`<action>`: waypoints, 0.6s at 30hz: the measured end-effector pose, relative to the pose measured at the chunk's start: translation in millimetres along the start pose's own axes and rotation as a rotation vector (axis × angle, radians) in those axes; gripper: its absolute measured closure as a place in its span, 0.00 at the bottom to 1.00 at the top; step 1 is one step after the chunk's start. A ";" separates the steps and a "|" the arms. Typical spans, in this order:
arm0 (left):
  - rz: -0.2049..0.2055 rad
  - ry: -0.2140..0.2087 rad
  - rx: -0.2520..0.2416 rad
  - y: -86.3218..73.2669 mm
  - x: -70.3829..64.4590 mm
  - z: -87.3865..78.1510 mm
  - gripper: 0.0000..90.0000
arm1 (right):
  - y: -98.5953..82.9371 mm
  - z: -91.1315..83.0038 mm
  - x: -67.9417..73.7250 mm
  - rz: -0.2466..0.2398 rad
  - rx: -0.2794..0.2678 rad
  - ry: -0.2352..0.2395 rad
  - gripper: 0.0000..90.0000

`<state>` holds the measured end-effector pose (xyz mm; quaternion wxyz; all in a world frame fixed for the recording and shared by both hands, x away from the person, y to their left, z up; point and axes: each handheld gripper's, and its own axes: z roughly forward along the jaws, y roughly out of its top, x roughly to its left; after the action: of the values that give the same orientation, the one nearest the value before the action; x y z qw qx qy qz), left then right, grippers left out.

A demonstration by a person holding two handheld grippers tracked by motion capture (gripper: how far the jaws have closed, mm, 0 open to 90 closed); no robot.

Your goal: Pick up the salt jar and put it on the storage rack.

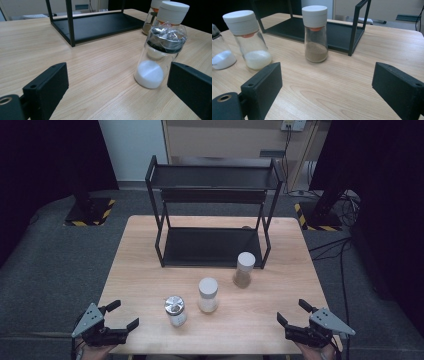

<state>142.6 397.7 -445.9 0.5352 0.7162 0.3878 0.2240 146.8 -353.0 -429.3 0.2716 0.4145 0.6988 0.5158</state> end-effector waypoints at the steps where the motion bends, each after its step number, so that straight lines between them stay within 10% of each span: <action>1: -0.001 -0.002 -0.003 -0.3 0.3 0.4 0.03 | -0.6 -0.4 -1.0 0.007 -0.002 0.001 0.10; 18: -0.001 -0.014 -0.009 -2.1 2.5 -1.4 0.03 | -0.7 -0.1 -1.4 -0.005 -0.004 0.021 0.10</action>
<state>142.4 400.8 -447.6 0.5412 0.7153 0.3831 0.2205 147.2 -354.4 -429.9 0.2665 0.4070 0.7016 0.5207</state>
